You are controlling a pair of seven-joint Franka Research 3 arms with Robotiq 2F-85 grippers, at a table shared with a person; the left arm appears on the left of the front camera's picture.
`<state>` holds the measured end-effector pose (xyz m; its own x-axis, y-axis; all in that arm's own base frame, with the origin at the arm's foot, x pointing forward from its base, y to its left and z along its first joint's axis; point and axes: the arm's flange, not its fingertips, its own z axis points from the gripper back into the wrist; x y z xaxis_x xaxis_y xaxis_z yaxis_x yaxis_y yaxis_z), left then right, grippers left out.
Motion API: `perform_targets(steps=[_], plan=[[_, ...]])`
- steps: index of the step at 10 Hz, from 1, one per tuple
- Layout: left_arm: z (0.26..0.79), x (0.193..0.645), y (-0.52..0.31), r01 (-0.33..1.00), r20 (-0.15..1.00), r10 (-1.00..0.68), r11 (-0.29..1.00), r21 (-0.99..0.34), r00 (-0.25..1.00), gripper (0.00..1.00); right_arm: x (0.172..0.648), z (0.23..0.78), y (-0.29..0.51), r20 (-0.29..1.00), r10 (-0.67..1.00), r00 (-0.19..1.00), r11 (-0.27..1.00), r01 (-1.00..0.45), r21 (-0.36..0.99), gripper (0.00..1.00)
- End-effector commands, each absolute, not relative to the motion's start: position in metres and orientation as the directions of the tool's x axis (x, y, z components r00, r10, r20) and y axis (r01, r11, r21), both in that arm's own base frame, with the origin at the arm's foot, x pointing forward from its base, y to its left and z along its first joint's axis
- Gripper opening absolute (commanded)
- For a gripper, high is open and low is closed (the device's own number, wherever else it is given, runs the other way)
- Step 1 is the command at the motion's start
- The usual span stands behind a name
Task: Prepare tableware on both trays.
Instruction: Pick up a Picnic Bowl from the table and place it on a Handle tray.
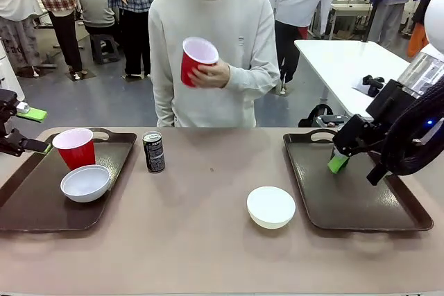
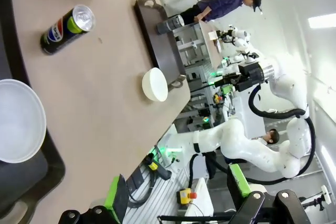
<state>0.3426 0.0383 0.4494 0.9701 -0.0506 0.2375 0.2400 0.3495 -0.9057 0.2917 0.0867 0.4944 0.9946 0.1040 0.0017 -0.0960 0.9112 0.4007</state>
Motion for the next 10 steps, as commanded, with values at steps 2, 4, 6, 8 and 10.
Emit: perform_targets(steps=[2,4,6,8,10], plan=[[0.452,0.346,0.037,0.244,0.238,-0.061,0.341,-0.908,0.969,1.0,0.298,0.478,0.115,0.088,0.04,0.995,0.974,-0.058,0.217,1.0],[0.452,0.346,0.037,0.244,0.238,-0.061,0.341,-0.908,0.969,1.0,0.314,0.467,0.143,0.079,0.054,0.995,0.988,-0.065,0.141,1.0],[0.452,0.346,0.037,0.244,0.238,-0.061,0.341,-0.908,0.969,1.0,0.296,0.469,0.129,0.063,0.064,0.996,0.988,-0.072,0.133,1.0],[0.452,0.346,0.037,0.244,0.238,-0.061,0.341,-0.908,0.969,1.0,0.201,0.487,0.087,0.083,0.11,0.99,0.988,-0.118,0.101,1.0],[0.452,0.346,0.037,0.244,0.238,-0.061,0.341,-0.908,0.969,1.0,0.207,0.481,0.076,0.049,0.053,0.997,0.993,-0.058,0.106,1.0]])
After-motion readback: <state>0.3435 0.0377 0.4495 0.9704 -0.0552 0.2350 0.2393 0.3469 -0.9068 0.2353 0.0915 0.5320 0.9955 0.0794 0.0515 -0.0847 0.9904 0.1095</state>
